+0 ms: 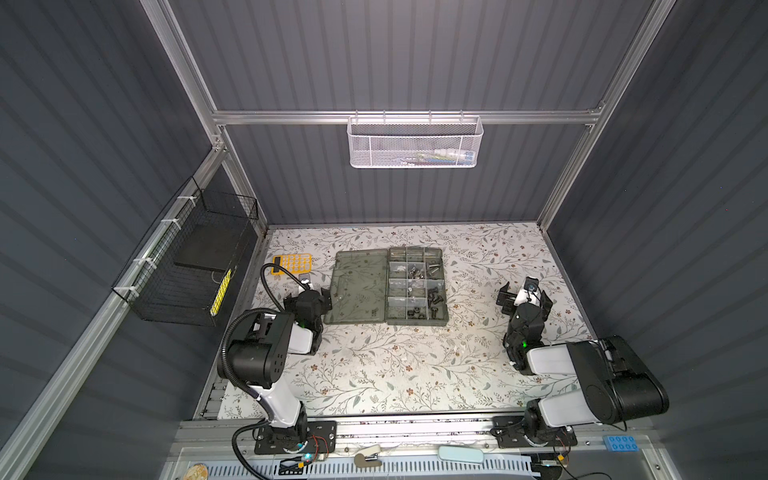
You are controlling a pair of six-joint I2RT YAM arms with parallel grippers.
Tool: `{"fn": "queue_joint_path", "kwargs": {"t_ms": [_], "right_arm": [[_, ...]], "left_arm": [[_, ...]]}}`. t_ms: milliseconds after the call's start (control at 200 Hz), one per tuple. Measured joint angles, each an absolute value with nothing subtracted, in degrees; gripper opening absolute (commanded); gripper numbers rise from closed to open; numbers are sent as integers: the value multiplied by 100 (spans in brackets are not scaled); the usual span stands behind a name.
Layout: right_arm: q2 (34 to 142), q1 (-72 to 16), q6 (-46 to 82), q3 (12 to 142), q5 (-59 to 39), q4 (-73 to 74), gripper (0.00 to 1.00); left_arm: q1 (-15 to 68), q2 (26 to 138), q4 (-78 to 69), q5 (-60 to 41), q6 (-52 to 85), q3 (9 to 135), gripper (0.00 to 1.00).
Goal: Sort the screws and nuts into containers
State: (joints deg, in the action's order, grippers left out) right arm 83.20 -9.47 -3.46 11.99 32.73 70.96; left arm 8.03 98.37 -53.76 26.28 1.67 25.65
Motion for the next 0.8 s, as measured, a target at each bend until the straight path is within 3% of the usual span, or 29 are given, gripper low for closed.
{"fn": "queue_joint_path", "kwargs": {"t_ms": [230,385,515,800], "right_arm": [[8329,-873,-379,1007,2956,7456,99],[8385,-248,-104,1050,2104,7273,99],[8383,45,187,1474,1697,6423,99],[8372,148,438,1625,1380,6060,99]], "left_arm": [[803,9837,-5384,2628,165,2565,100],[803,9837,-5384,2628,165,2565,100],[803,9837,-5384,2626,167,2565,100],[803,9837,-5387,2626,167,2565,100]]}}
